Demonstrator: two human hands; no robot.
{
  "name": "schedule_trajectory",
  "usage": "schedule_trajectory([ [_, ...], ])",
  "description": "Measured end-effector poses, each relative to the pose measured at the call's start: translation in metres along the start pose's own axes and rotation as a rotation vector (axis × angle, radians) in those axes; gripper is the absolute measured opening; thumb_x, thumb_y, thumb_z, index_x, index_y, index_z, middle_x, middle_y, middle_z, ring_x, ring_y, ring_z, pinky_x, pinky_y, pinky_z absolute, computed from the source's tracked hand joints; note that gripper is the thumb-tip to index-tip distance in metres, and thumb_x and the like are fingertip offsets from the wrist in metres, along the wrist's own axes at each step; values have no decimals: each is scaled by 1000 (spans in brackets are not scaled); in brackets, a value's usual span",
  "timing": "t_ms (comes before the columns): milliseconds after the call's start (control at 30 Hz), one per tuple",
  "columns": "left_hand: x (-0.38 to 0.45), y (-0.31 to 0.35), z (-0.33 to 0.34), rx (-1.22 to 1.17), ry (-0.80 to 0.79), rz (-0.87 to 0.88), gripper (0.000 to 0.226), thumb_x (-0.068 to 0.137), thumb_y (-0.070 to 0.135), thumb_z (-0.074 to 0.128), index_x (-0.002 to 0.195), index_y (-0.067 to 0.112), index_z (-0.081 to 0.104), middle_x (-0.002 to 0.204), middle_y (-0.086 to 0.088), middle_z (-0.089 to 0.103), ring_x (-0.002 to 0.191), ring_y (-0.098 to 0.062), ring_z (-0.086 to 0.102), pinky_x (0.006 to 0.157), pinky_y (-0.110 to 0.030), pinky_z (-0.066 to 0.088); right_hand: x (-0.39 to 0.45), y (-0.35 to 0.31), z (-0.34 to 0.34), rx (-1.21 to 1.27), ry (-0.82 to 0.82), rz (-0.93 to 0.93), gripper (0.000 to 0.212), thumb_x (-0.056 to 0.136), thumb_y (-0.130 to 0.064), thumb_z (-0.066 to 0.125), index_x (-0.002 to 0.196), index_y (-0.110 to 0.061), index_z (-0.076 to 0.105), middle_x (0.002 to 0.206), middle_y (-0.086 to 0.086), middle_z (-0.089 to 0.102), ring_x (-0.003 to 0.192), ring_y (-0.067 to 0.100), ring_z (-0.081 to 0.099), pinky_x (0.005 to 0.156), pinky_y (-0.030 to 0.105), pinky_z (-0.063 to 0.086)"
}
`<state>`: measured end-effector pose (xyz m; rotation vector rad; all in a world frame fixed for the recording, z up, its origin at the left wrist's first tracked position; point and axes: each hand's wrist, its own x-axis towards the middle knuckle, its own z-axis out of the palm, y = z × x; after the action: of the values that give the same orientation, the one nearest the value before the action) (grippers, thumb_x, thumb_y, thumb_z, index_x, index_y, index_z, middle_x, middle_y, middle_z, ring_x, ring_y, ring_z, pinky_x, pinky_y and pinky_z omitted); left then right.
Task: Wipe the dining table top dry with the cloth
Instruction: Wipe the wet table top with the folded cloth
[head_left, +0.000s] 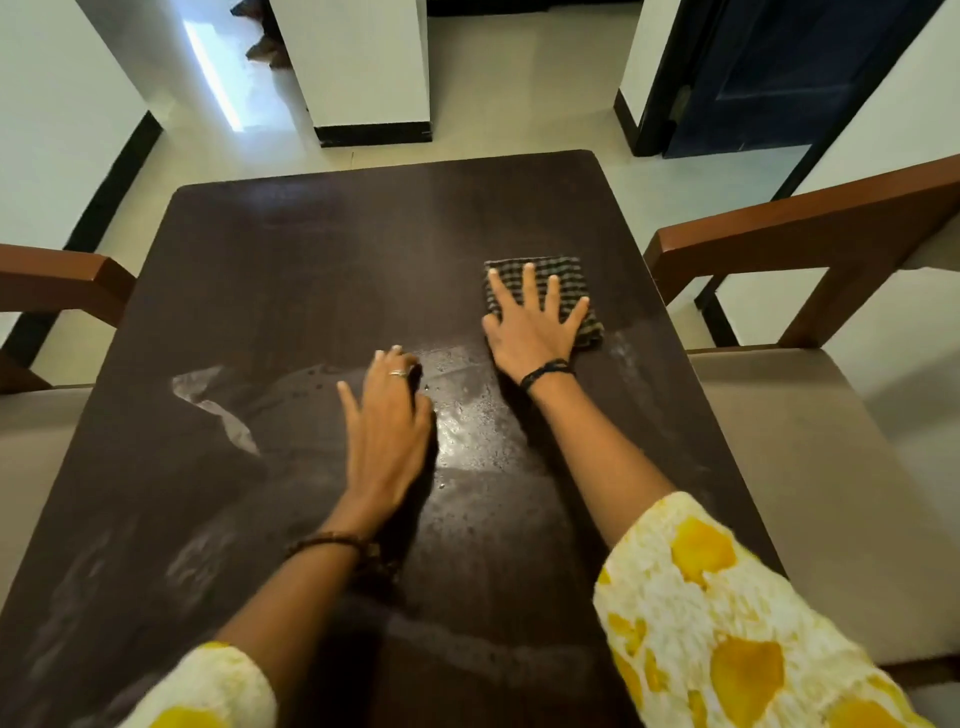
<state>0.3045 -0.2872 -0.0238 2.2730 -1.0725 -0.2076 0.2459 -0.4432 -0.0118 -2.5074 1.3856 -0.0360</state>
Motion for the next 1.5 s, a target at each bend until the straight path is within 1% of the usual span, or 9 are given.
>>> schedule_trajectory([
  [100,-6,26,23,-7,2,20,39,95,16,35,133,12,40,149,-4,30,140,-13,15,111,-40,-15,-14,18,0,-88,2,-210,54,99,-42,31,148,-41,9,160,-1,3,146,28,1,111,59,-3],
  [167,-8,32,32,21,24,27,39,96,19,33,134,12,40,150,-4,29,140,-12,16,112,-40,-14,-12,39,-5,-124,8,-258,53,99,-44,28,148,-43,8,160,-3,5,146,26,3,112,57,-2],
  [400,-11,35,37,116,34,47,39,97,22,33,133,11,42,149,-5,32,139,-14,20,114,-42,-5,39,110,-32,-35,-37,-13,53,99,-44,30,148,-41,11,160,-3,2,146,28,0,113,58,-4],
  [667,-11,40,35,139,32,30,37,96,18,36,130,9,45,147,-8,35,138,-17,24,115,-45,-1,-41,117,-20,-105,55,-20,55,98,-46,29,149,-39,9,160,0,3,146,26,1,114,53,-5],
  [933,-8,38,36,174,24,24,38,96,19,35,131,9,44,147,-8,35,139,-17,23,115,-46,1,37,108,-29,-84,-26,-6,57,99,-43,27,151,-32,6,160,4,1,146,27,-2,114,54,-7],
  [1100,-11,37,39,193,20,27,38,97,20,33,132,10,43,147,-7,34,139,-17,22,115,-46,2,-5,119,-25,-94,16,-55,58,99,-43,26,151,-30,3,160,3,2,146,24,0,115,52,-5],
  [1200,-11,37,39,196,25,32,41,97,23,28,133,10,43,147,-8,34,139,-18,22,115,-48,2,-25,118,-22,-100,29,-2,58,99,-45,27,151,-31,4,160,2,2,146,23,-1,115,52,-6],
  [1367,-10,39,40,204,10,31,47,94,26,23,134,8,42,148,-9,32,140,-18,20,115,-48,0,13,71,-19,17,-11,160,60,98,-42,31,151,-29,6,159,7,-4,146,30,-7,111,58,-10],
  [1500,-11,41,37,145,10,9,39,97,18,31,134,8,40,148,-8,31,140,-17,20,115,-46,-2,21,17,-8,-10,-54,-8,59,98,-41,30,151,-29,6,159,8,-4,146,30,-5,110,59,-10],
])
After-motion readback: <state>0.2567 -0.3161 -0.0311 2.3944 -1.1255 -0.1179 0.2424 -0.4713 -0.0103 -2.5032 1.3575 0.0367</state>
